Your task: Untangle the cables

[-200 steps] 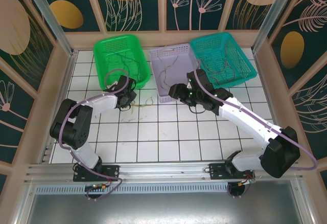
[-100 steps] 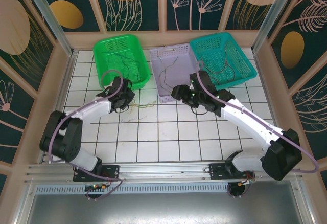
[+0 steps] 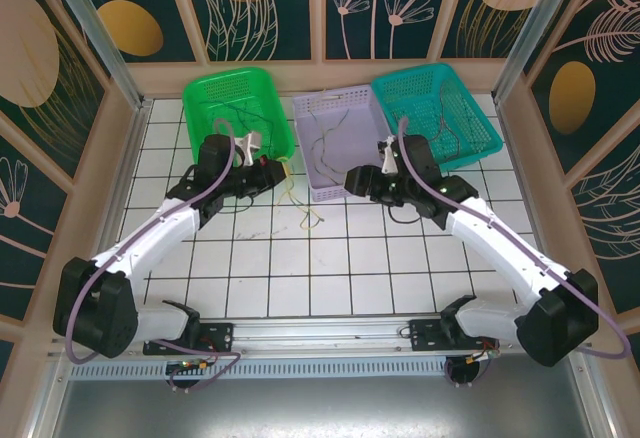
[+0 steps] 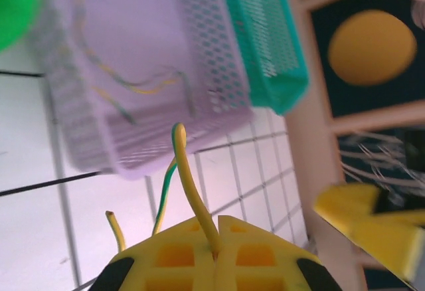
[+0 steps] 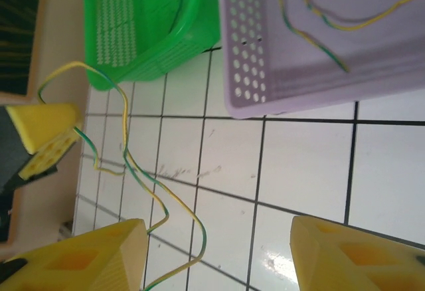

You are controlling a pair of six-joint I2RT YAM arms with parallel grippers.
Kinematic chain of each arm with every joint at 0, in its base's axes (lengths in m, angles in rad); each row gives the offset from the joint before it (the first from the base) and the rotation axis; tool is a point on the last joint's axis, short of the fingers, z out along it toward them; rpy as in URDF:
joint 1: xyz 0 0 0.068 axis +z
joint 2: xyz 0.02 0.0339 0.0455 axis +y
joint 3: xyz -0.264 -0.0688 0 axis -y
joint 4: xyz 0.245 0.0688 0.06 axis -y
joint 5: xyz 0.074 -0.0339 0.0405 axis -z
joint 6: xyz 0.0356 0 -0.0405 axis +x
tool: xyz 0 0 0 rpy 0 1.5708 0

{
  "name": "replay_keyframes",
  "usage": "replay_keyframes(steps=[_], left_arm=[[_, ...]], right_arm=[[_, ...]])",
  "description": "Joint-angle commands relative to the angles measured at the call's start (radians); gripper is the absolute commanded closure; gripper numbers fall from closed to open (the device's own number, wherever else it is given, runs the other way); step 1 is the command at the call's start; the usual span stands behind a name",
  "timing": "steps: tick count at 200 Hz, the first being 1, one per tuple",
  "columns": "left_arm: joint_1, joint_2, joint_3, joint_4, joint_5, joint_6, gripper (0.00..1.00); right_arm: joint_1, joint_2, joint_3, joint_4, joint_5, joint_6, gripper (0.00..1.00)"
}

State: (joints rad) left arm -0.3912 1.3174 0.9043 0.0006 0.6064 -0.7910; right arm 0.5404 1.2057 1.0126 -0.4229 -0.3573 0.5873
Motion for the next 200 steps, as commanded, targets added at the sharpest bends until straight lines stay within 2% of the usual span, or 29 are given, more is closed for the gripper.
replay_keyframes(steps=[1,17,35,74,113,137,178,200], left_arm=[[0.000,0.025,0.077,0.053,0.239,0.145,1.00],[-0.001,0.044,0.128,0.026,0.290,0.199,1.00],[-0.002,0.072,0.161,0.027,0.355,0.215,1.00],[-0.001,0.122,0.211,0.008,0.392,0.221,1.00],[-0.001,0.145,0.221,0.057,0.405,0.182,1.00],[-0.001,0.154,0.226,0.066,0.407,0.177,1.00],[-0.001,0.165,0.234,0.091,0.413,0.155,1.00],[-0.002,0.168,0.235,0.090,0.409,0.155,1.00]], right_arm=[[-0.039,0.017,0.026,-0.025,-0.214,-0.184,0.41],[-0.042,0.031,0.010,-0.015,-0.341,-0.254,0.41],[-0.039,0.038,-0.040,0.048,-0.437,-0.258,0.41],[-0.026,0.027,-0.098,0.200,-0.422,-0.208,0.41],[0.001,0.094,-0.123,0.374,-0.449,-0.131,0.44],[0.065,0.154,-0.091,0.413,-0.434,-0.119,0.46],[0.082,0.200,-0.113,0.489,-0.382,-0.088,0.54],[0.082,0.229,-0.109,0.527,-0.395,-0.065,0.67]])
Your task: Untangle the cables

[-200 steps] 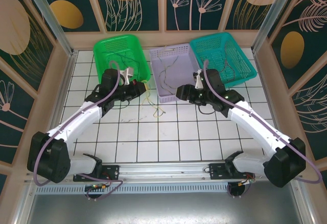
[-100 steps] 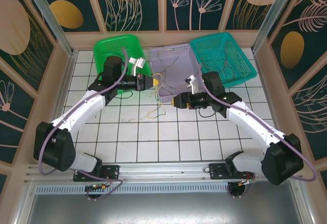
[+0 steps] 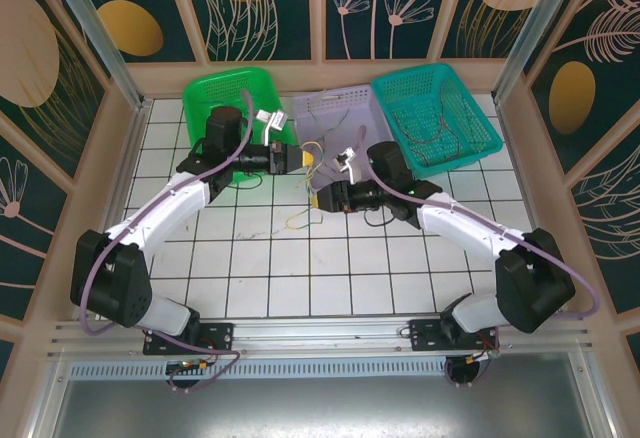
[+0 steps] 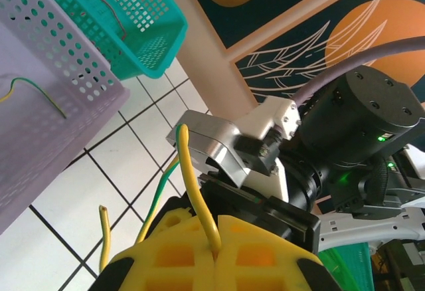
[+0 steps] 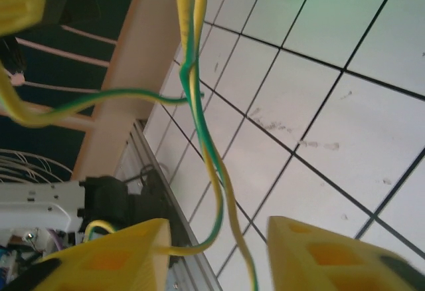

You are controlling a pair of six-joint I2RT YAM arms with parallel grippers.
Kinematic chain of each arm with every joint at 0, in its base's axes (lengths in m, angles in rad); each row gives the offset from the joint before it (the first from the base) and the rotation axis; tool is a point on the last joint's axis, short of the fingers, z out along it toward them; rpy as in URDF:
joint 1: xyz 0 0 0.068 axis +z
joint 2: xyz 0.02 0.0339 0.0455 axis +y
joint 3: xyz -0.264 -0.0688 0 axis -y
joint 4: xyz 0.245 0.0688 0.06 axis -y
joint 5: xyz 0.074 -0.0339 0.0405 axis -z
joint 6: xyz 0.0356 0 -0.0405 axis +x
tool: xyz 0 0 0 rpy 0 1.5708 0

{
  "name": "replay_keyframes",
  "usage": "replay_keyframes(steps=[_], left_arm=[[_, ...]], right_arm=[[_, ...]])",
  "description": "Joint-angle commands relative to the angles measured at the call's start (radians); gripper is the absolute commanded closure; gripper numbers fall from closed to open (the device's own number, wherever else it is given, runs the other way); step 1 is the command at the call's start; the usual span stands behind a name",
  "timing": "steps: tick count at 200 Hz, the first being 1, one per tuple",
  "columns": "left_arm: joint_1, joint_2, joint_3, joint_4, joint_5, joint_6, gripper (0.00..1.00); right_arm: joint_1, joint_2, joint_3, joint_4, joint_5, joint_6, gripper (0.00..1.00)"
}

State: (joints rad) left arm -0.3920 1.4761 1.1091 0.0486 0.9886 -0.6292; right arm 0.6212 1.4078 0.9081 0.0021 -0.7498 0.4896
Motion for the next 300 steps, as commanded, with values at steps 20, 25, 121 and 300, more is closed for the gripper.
replay_keyframes(steps=[20,25,121,300], left_arm=[[-0.001,0.009,0.033,0.042,0.019,-0.007,1.00],[-0.001,0.010,0.034,0.041,0.016,-0.006,1.00],[0.001,-0.019,0.082,-0.046,-0.076,0.061,1.00],[-0.325,-0.011,0.004,-0.497,-0.280,0.428,1.00]], right_arm=[[0.003,0.045,-0.004,0.120,-0.006,0.047,0.77],[0.003,0.049,-0.005,0.119,-0.003,0.048,0.79],[-0.047,-0.072,-0.098,0.030,0.184,0.094,1.00],[-0.823,0.186,0.874,-0.312,0.464,0.153,1.00]])
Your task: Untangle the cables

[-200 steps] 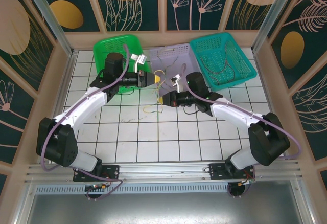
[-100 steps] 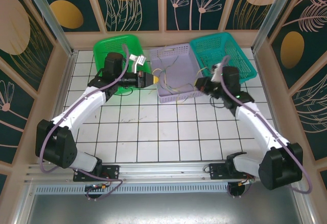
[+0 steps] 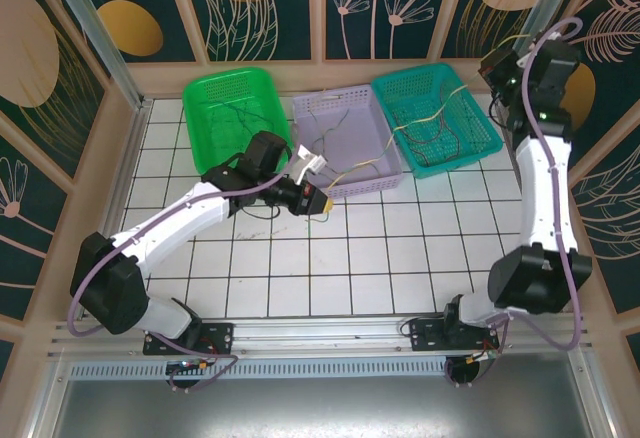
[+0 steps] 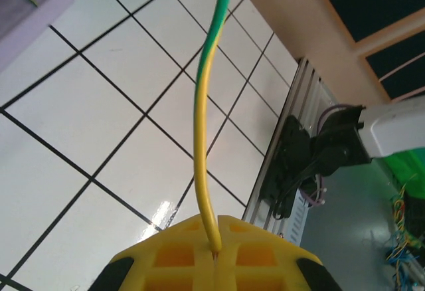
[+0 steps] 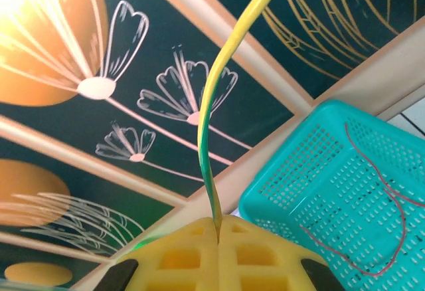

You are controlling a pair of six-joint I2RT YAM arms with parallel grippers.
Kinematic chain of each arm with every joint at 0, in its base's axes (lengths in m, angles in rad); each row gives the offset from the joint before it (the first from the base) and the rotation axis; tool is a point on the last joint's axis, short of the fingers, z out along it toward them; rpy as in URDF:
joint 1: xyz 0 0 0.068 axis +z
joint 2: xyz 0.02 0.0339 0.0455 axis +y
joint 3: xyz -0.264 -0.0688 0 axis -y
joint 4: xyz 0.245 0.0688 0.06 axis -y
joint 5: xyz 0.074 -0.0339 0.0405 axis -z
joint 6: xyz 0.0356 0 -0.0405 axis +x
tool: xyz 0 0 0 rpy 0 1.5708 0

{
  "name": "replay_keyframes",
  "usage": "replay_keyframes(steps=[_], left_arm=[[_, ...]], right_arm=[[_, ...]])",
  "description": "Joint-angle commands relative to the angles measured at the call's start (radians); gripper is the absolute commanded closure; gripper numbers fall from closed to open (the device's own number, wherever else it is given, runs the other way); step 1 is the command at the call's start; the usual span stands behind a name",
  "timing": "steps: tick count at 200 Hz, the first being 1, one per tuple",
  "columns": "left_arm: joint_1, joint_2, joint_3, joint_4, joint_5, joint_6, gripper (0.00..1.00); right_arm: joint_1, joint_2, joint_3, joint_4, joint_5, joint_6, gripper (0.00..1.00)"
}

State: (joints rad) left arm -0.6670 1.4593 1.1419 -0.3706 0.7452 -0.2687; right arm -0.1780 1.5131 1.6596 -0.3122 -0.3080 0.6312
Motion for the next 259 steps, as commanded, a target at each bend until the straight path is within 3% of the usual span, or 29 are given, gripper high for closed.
replay_keyframes(steps=[1,53,104,146,177,259], left_arm=[[-0.052,0.006,-0.030,-0.080,-0.038,0.068,1.00],[-0.200,0.057,-0.005,-0.238,-0.212,0.229,1.00],[-0.261,0.075,0.013,-0.263,-0.381,0.288,1.00],[-0.253,0.126,0.170,-0.198,-0.551,0.239,1.00],[-0.179,0.217,0.303,-0.127,-0.660,0.194,1.00],[-0.064,0.610,0.619,0.033,-0.717,0.237,1.00]], right_arm=[[-0.024,0.084,0.128,0.002,0.023,0.011,1.00],[-0.036,0.225,0.323,-0.018,0.000,0.057,1.00],[-0.018,0.264,0.371,0.004,-0.051,0.089,1.00],[0.107,0.305,0.442,-0.035,-0.074,0.019,1.00],[0.200,0.352,0.491,-0.027,-0.030,-0.010,1.00],[0.315,0.498,0.569,-0.020,0.036,-0.063,1.00]])
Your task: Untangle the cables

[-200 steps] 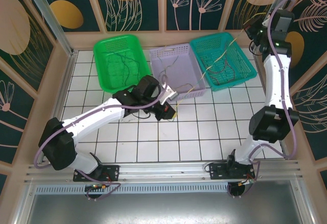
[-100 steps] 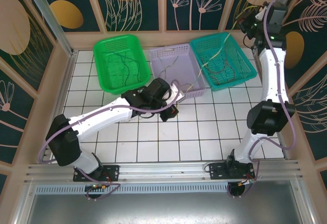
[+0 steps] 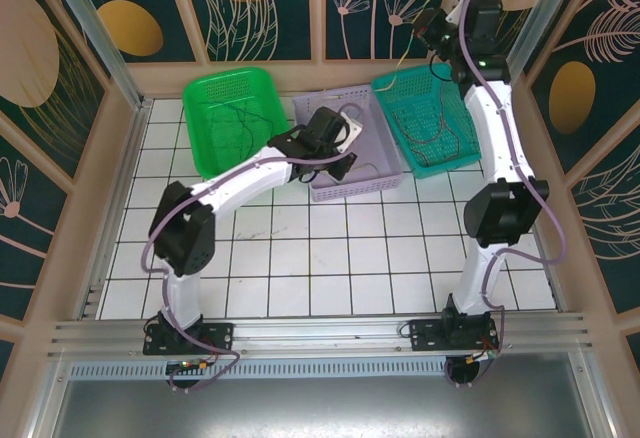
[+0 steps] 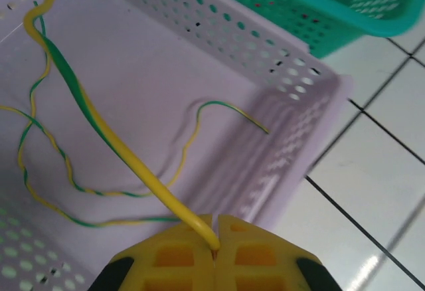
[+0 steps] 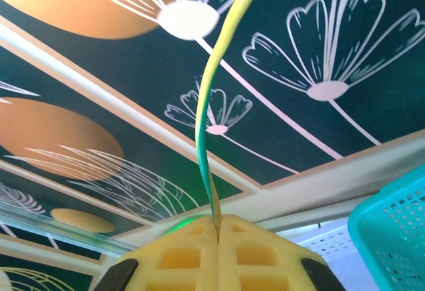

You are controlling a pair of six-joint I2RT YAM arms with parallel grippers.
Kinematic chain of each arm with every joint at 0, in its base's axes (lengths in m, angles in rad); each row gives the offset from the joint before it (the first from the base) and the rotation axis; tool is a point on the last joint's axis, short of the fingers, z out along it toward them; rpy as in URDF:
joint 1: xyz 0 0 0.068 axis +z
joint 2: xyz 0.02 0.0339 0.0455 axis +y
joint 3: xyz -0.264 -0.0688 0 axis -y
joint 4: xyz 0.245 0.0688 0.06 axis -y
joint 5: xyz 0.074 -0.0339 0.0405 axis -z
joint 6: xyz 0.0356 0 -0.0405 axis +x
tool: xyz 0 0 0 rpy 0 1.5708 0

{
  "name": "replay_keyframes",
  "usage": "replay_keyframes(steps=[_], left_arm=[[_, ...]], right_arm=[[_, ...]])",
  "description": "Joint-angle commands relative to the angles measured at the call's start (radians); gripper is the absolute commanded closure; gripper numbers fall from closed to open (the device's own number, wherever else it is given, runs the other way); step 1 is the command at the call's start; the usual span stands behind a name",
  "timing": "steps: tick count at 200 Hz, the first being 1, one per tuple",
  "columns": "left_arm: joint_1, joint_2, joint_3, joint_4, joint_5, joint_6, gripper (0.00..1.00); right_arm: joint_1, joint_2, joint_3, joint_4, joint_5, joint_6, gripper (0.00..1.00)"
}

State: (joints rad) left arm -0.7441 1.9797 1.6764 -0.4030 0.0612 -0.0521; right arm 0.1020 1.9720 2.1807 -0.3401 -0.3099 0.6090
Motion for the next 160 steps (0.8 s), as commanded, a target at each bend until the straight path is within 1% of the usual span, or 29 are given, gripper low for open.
replay_keyframes(steps=[1,20,23,38,43,54,68,91,115,140,160], left_arm=[[0.014,0.093,0.088,0.067,-0.032,0.019,1.00],[0.025,0.173,0.157,0.084,-0.017,-0.013,1.00],[0.027,0.186,0.165,0.084,-0.019,-0.020,0.96],[0.026,0.230,0.203,0.071,-0.045,-0.061,0.69],[0.027,0.236,0.207,0.068,-0.052,-0.076,0.61],[0.027,0.233,0.204,0.063,-0.061,-0.098,0.49],[0.026,0.206,0.186,0.062,-0.057,-0.109,0.41],[0.027,0.139,0.144,0.066,-0.057,-0.118,0.39],[0.028,0.064,0.116,0.058,-0.006,-0.141,0.39],[0.032,-0.017,0.071,0.083,0.028,-0.216,0.39],[0.045,-0.063,0.056,0.076,-0.001,-0.298,0.39]], right_arm=[[0.036,0.041,0.048,0.008,0.039,-0.042,1.00],[0.065,0.051,0.010,0.016,0.049,-0.050,1.00],[0.068,0.051,-0.001,0.022,0.049,-0.047,1.00],[0.090,0.052,-0.078,0.057,0.044,-0.035,1.00],[0.098,0.052,-0.101,0.072,0.043,-0.032,1.00],[0.116,0.059,-0.138,0.086,0.050,-0.034,1.00],[0.136,0.080,-0.150,0.079,0.076,-0.051,1.00],[0.151,0.115,-0.148,0.040,0.113,-0.072,1.00],[0.164,0.123,-0.171,0.008,0.164,-0.091,1.00],[0.179,0.122,-0.212,-0.009,0.201,-0.080,1.00],[0.188,0.125,-0.229,-0.058,0.215,-0.007,1.00]])
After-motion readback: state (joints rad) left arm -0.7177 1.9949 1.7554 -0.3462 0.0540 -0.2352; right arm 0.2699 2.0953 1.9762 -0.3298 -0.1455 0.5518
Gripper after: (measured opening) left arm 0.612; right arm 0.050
